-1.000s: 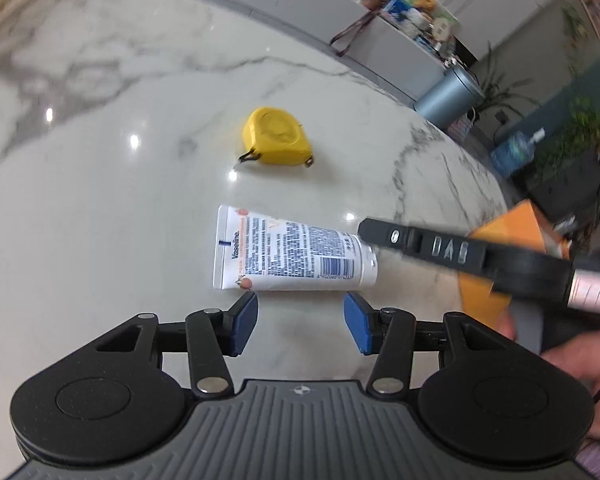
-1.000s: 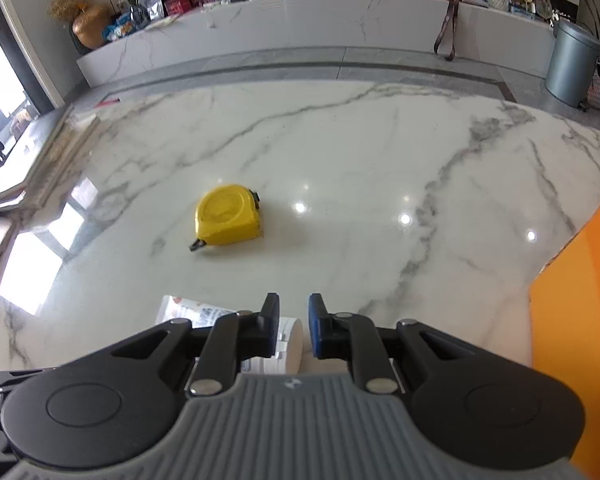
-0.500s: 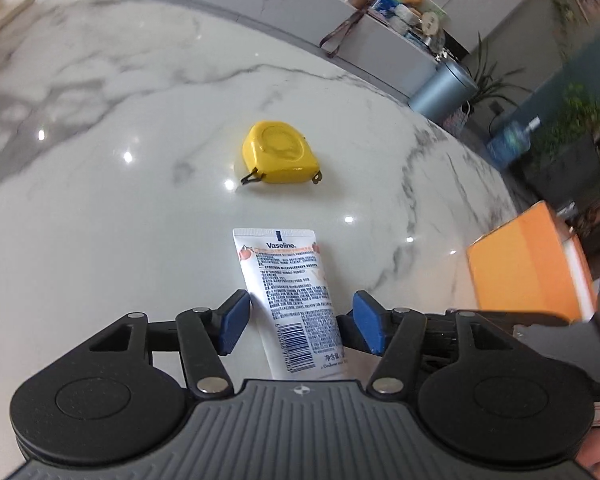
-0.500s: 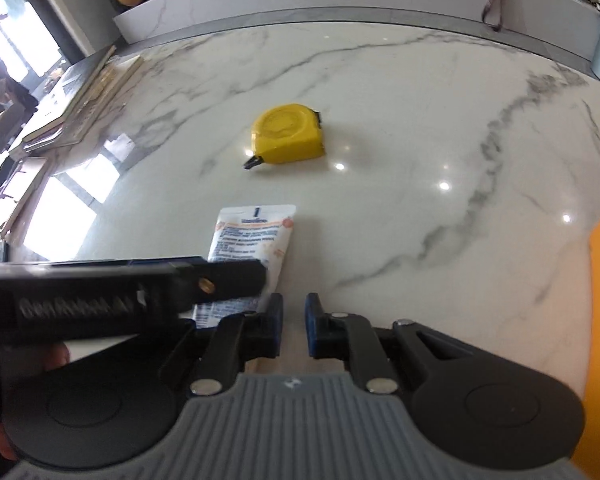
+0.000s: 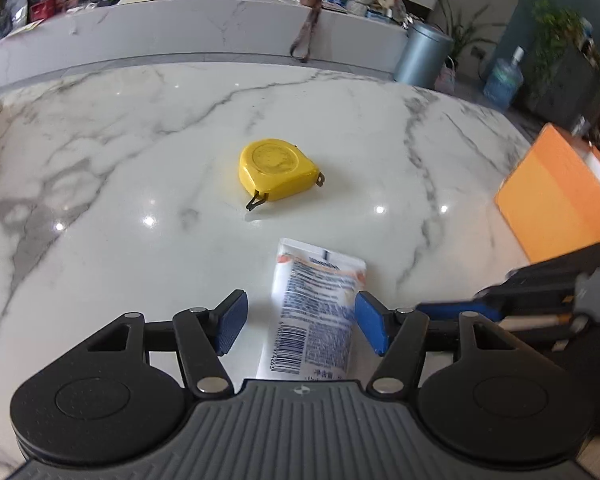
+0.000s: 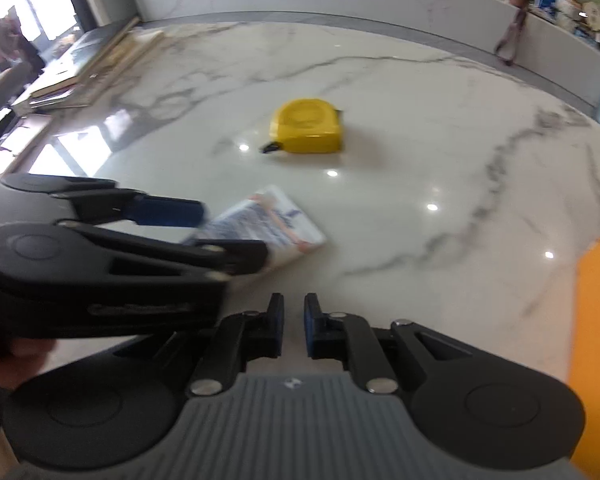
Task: Organize rigid objects
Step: 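Move both tools back to the yellow tape measure and white Vaseline tube, then grasp the yellow tape measure with the right tool while the left tool grasps the Vaseline tube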
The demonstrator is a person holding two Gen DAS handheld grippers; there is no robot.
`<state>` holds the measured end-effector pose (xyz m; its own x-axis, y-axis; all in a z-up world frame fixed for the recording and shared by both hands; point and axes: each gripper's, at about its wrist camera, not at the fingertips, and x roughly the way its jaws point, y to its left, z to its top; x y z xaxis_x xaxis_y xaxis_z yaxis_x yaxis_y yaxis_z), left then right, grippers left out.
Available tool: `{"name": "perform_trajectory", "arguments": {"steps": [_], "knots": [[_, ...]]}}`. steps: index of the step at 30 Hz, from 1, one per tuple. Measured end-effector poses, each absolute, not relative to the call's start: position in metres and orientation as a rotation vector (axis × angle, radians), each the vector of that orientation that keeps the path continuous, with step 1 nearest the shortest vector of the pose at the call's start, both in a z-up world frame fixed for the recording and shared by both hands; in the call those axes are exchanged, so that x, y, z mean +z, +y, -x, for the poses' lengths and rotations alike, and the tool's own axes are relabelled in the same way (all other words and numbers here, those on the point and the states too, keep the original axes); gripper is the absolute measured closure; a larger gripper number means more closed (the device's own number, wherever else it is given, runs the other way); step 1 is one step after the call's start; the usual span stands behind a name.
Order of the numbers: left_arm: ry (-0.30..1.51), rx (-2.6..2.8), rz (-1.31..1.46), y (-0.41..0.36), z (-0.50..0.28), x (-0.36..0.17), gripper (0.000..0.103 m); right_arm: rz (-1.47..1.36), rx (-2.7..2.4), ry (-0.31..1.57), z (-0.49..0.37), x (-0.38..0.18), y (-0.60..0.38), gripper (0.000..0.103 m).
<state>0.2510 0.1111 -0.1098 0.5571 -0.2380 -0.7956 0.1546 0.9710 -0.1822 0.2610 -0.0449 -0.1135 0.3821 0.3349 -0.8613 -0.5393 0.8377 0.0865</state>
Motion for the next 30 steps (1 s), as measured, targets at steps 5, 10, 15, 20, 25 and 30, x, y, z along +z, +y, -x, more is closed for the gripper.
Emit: {"name": "perform_trajectory", "arguments": {"steps": [5, 10, 15, 20, 25, 30], "knots": [[0.945, -0.260, -0.127, 0.091, -0.243, -0.113, 0.025, 0.176, 0.471, 1.055, -0.269, -0.114, -0.070, 0.086], [0.926, -0.242, -0.122, 0.090, -0.244, -0.112, 0.045, 0.169, 0.460, 1.026, -0.274, -0.108, -0.069, 0.086], [0.922, -0.062, 0.038, 0.125, -0.255, -0.109, 0.046, 0.200, 0.485, 0.956, -0.287, -0.095, -0.048, 0.073], [0.885, 0.100, 0.074, 0.149, -0.261, -0.112, 0.046, 0.229, 0.514, 0.892, -0.308, -0.090, -0.014, 0.055], [0.871, 0.117, 0.055, 0.152, -0.263, -0.113, 0.045, 0.189, 0.505, 0.889, -0.340, -0.094, 0.012, 0.039], [0.865, 0.118, 0.052, 0.153, -0.264, -0.113, 0.042, 0.203, 0.494, 0.916, -0.363, -0.106, 0.030, 0.040]]}}
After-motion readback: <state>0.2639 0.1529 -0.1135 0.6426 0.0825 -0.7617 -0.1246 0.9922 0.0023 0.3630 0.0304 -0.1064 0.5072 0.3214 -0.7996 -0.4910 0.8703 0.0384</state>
